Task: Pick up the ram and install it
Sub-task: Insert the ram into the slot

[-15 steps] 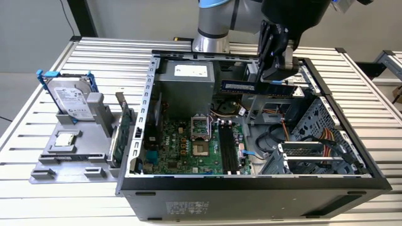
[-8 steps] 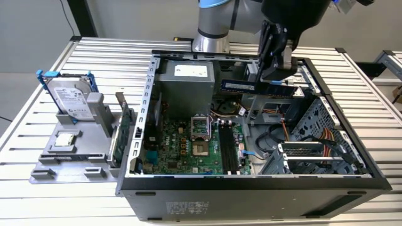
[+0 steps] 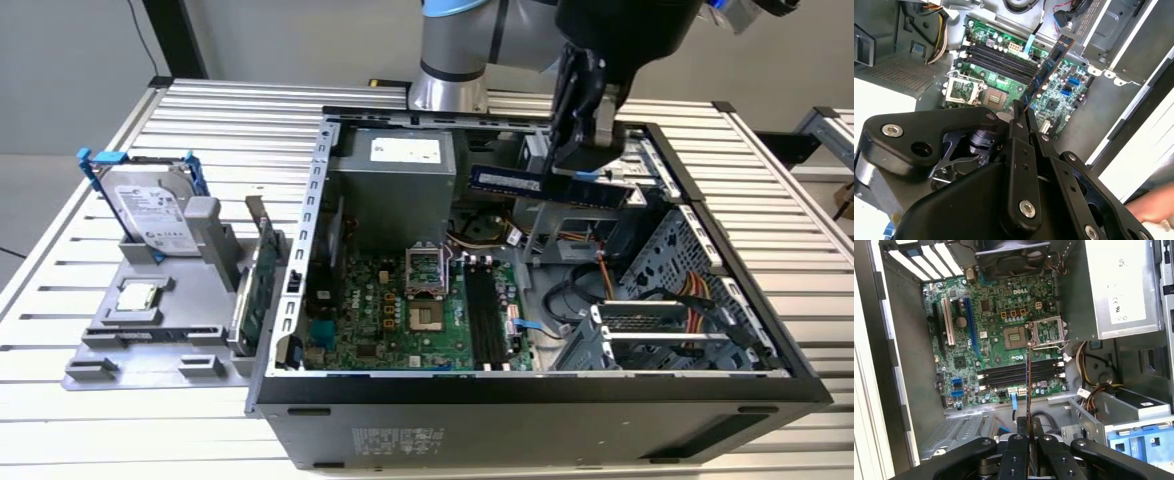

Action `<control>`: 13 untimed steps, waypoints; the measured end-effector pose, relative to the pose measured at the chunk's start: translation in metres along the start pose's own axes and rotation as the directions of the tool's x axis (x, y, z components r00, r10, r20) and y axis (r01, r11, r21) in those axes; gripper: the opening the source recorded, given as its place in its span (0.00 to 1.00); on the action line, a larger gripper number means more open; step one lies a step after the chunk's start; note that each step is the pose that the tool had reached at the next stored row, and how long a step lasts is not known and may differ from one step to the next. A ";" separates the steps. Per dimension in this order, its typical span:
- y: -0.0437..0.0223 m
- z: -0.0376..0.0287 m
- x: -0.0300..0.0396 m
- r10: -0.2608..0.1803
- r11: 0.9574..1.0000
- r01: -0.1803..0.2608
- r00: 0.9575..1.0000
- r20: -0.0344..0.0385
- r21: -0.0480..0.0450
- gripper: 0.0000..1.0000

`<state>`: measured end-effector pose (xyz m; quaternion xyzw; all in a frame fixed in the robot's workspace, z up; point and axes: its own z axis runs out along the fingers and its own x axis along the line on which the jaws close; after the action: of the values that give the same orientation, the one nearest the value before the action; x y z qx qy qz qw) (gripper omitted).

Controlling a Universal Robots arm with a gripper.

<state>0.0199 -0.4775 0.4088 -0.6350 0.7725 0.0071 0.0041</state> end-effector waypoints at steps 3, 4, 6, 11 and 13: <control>0.0000 0.0000 0.0000 0.029 1.000 -0.029 1.000 0.000 0.000 0.00; 0.0000 0.0000 0.0000 0.039 0.999 -0.039 0.999 0.000 0.001 0.00; 0.0000 0.0001 0.0000 0.059 0.998 -0.059 0.998 0.000 0.001 0.00; 0.0000 0.0000 0.0000 0.106 0.994 -0.106 0.994 0.001 0.002 0.00; 0.0000 0.0000 0.0000 0.125 0.992 -0.125 0.992 0.001 0.002 0.00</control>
<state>0.0199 -0.4775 0.4088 -0.5852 0.8109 0.0068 0.0044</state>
